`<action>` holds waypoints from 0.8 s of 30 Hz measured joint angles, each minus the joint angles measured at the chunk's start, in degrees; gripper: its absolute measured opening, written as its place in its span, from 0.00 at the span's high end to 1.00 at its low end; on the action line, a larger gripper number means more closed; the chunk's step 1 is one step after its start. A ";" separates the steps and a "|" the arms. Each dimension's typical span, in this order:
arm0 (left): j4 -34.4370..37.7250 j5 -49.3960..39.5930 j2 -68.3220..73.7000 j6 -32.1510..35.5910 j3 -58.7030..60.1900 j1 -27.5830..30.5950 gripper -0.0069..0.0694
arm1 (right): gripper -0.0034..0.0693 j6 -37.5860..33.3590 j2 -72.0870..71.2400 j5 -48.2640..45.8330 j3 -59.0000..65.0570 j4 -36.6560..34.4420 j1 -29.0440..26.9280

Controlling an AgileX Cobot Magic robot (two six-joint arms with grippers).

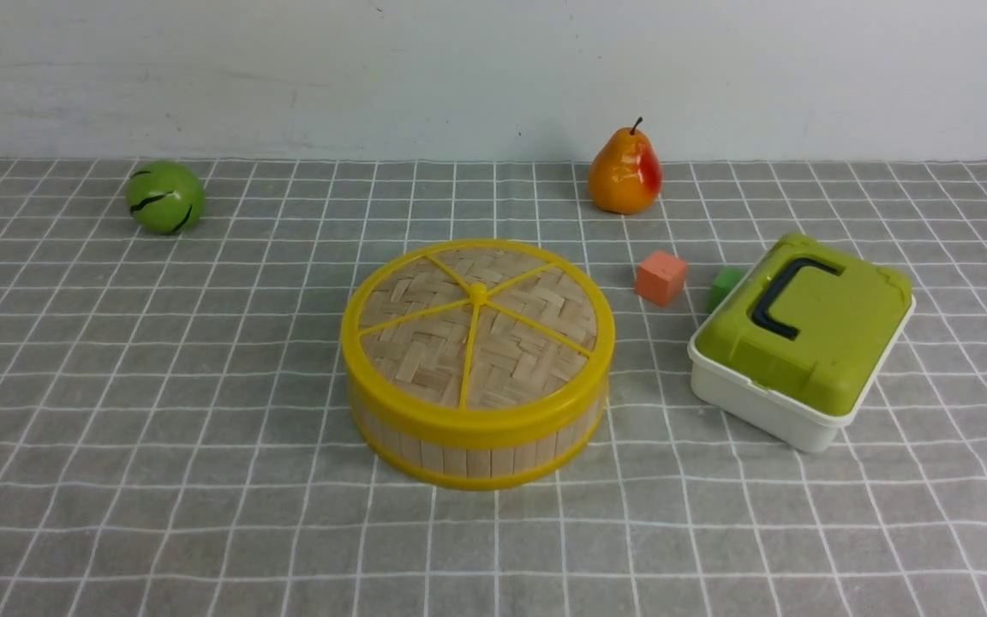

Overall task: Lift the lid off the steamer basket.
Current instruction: Use the left arm to lift the lid of the steamer

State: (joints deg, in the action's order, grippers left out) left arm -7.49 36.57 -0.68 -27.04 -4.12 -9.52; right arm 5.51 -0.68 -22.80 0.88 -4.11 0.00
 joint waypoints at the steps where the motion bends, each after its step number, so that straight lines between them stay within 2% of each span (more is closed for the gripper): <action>1: 0.06 -0.80 0.00 0.00 -0.65 0.00 0.69 | 0.62 0.00 0.00 0.00 0.00 0.00 0.00; 2: 0.18 -9.29 0.63 0.88 -7.37 0.00 0.69 | 0.62 0.00 0.00 0.00 0.00 0.00 0.00; 4: 0.29 -20.13 4.03 2.58 -15.85 0.00 0.69 | 0.62 0.00 0.00 0.00 0.00 0.00 0.00; 5: 0.29 -21.26 4.51 2.58 -16.68 0.00 0.69 | 0.62 0.00 0.00 0.00 0.00 0.00 0.00; 6: 0.43 -25.70 6.69 3.45 -19.89 0.00 0.69 | 0.62 0.00 0.00 0.00 0.00 0.00 0.00; 7: 0.44 -33.81 12.31 4.70 -25.58 0.00 0.69 | 0.62 0.00 0.00 0.00 0.00 0.00 0.00; 8: 0.44 -34.72 12.97 4.85 -26.22 0.00 0.69 | 0.62 0.00 0.00 0.00 0.00 0.00 0.00; 9: 0.44 -41.35 18.14 5.59 -31.01 0.00 0.69 | 0.62 0.00 0.00 0.00 0.00 0.00 0.00; 12: 0.89 -45.10 25.70 5.42 -35.18 0.00 0.69 | 0.62 0.00 0.00 0.00 0.00 0.00 0.00; 18: 3.30 -43.37 40.01 2.96 -38.19 -0.07 0.68 | 0.62 0.00 0.00 0.00 0.00 0.00 0.00; 21: 6.08 -52.67 50.21 2.15 -45.63 -1.79 0.74 | 0.62 0.00 0.00 0.00 0.00 0.00 0.00; 24: 7.49 -63.42 58.14 6.20 -54.09 -5.34 0.84 | 0.62 0.00 0.00 0.00 0.00 0.00 0.00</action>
State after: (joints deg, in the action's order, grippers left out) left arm 0.00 -26.85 57.46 -20.85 -58.21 -14.86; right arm 5.51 -0.68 -22.80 0.88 -4.11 0.00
